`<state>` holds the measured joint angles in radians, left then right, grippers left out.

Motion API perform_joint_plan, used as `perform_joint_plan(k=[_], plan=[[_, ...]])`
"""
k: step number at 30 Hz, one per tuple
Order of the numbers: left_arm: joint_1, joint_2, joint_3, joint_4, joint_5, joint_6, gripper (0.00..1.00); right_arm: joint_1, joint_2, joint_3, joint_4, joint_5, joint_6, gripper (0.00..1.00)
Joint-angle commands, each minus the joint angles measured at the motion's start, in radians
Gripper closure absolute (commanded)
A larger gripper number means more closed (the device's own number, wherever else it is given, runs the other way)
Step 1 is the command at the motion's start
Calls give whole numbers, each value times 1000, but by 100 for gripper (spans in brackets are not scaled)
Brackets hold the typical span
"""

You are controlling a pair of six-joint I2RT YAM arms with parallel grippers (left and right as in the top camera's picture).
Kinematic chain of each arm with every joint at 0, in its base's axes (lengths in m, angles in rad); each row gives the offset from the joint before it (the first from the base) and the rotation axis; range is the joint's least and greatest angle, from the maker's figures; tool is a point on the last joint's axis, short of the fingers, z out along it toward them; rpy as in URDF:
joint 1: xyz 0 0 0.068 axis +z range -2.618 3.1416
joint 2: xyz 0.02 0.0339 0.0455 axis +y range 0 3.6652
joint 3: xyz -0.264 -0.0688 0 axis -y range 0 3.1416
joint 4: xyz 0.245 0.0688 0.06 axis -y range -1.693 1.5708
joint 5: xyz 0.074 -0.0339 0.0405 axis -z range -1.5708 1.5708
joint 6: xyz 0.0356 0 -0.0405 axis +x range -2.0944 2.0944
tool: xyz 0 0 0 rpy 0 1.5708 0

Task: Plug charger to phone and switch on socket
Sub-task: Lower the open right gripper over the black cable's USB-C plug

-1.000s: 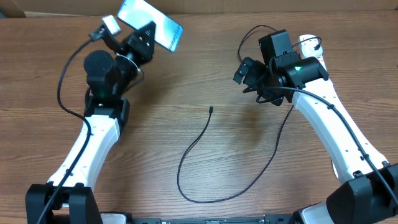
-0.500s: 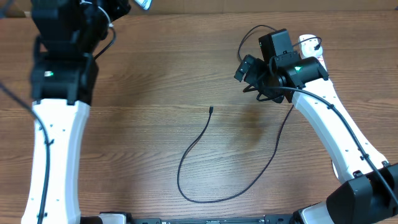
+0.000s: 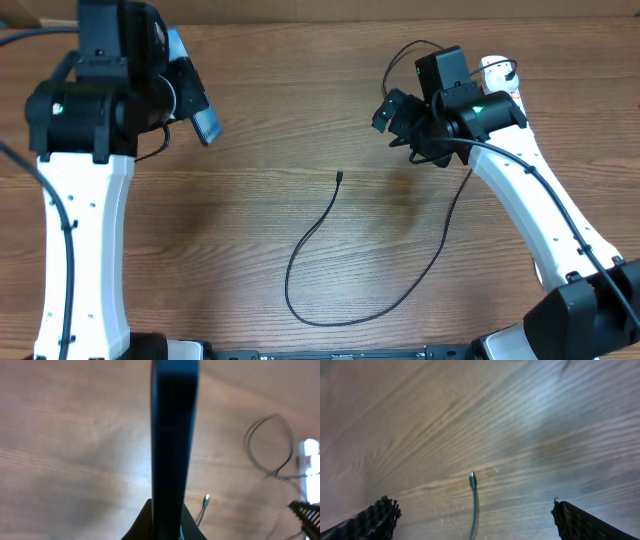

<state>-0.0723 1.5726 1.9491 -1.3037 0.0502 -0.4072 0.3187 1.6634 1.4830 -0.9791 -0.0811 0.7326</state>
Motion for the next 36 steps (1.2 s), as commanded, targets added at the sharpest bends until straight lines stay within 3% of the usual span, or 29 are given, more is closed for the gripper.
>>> perform_joint_plan(k=[1, 11, 21, 26, 29, 36], plan=[[-7, 19, 9, -26, 45, 25, 96, 27, 60, 8, -10, -40, -5, 0], [-6, 109, 9, -100, 43, 17, 96, 137, 208, 8, 51, -40, -4, 1], [-6, 129, 9, -132, 43, 18, 96, 146, 248, 8, 24, -37, 27, 0], [-6, 129, 9, -132, 43, 18, 96, 146, 292, 3, 33, -113, -6, 10], [-6, 129, 9, -130, 43, 18, 96, 146, 297, -8, 39, -119, -6, 23], [-6, 129, 9, -129, 43, 18, 96, 146, 297, -83, 118, -154, -9, 31]])
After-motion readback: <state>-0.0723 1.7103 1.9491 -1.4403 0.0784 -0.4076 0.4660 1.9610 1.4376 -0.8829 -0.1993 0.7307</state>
